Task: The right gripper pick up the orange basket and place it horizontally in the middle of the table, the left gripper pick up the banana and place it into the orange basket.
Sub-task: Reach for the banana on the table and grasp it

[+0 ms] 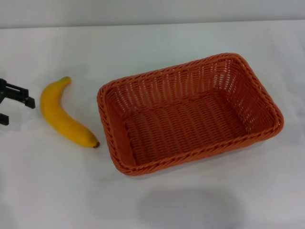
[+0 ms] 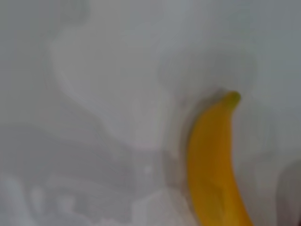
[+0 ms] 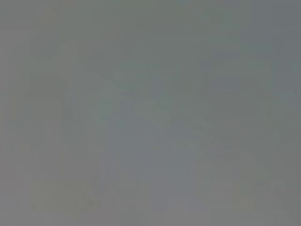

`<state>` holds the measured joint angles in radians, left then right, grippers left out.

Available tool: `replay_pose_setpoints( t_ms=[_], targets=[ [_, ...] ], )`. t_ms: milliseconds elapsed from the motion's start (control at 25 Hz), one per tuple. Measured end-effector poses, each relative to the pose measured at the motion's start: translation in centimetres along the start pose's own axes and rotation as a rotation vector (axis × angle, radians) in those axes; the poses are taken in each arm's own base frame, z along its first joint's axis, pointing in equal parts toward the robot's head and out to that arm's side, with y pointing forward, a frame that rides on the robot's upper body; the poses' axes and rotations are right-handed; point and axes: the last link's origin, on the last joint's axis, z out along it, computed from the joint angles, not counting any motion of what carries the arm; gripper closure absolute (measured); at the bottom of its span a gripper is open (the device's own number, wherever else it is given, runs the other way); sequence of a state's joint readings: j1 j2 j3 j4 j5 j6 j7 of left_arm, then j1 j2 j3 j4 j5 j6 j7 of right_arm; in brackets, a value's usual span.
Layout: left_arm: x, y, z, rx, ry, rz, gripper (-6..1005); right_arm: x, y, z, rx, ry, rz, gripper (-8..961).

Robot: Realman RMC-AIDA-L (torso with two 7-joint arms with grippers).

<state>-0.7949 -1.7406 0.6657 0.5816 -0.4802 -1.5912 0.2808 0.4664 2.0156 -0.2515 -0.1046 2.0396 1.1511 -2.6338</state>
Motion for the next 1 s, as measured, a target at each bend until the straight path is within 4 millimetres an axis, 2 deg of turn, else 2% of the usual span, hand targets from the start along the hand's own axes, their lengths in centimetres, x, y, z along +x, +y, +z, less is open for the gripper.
replay_pose_setpoints(
  t_ms=[360, 1000],
  targets=[
    [1.0, -0.1, 1.9, -0.020, 0.091, -0.122, 139, 0.5, -0.1, -0.7, 0.003, 0.016, 0.006, 110],
    [1.7, 1.5, 4.5, 0.026, 0.091, -0.141, 141, 1.0, 0.0, -1.2, 0.005, 0.029, 0.018, 110]
  ],
)
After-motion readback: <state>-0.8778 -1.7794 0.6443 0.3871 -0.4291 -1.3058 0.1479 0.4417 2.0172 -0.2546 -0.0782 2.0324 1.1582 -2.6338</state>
